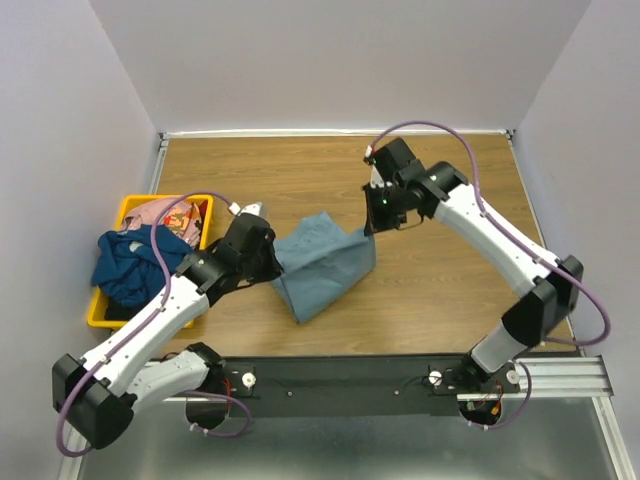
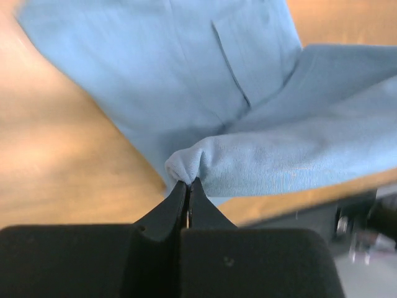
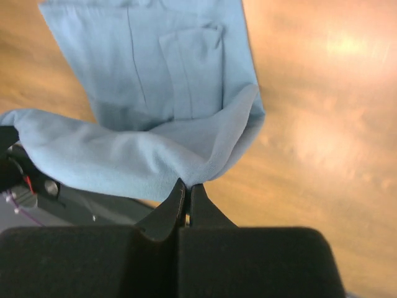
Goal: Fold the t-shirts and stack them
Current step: Fold the tshirt
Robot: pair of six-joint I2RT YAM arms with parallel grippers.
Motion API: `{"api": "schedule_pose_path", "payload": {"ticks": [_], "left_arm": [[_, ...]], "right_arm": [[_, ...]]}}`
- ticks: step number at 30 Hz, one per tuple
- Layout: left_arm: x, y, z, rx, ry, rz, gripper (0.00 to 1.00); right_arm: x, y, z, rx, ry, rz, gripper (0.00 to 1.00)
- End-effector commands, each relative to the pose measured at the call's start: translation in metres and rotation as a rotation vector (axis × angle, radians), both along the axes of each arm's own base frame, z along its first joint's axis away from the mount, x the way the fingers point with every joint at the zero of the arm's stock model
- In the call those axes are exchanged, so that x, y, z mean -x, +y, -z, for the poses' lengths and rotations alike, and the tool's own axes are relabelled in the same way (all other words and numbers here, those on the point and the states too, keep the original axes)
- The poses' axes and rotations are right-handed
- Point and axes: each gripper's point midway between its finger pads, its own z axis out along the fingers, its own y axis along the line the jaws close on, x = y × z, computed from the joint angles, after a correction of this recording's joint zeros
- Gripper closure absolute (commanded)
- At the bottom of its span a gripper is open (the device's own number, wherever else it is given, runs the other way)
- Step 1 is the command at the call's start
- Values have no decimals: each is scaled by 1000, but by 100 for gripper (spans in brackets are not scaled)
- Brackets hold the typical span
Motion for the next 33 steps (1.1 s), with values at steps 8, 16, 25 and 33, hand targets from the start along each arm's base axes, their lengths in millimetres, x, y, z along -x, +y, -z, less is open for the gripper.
{"api": "schedule_pose_path", "payload": {"ticks": [8,16,25,33], "left_arm": [[-74,38,15,24,-124,-96,100],[-92,67,56,55,-103,-240,100],[-101,82,88,62,-78,-305,100],[-122,89,82,34,-102,-320,93]], "right_arm": [[-106,62,8,-73,-91,-136,99],[-154,93,60,-110,-111,-173,99],[-166,95,127,-117,-46,-150,99],[-174,86,125,-105,-76,-71,72]]}}
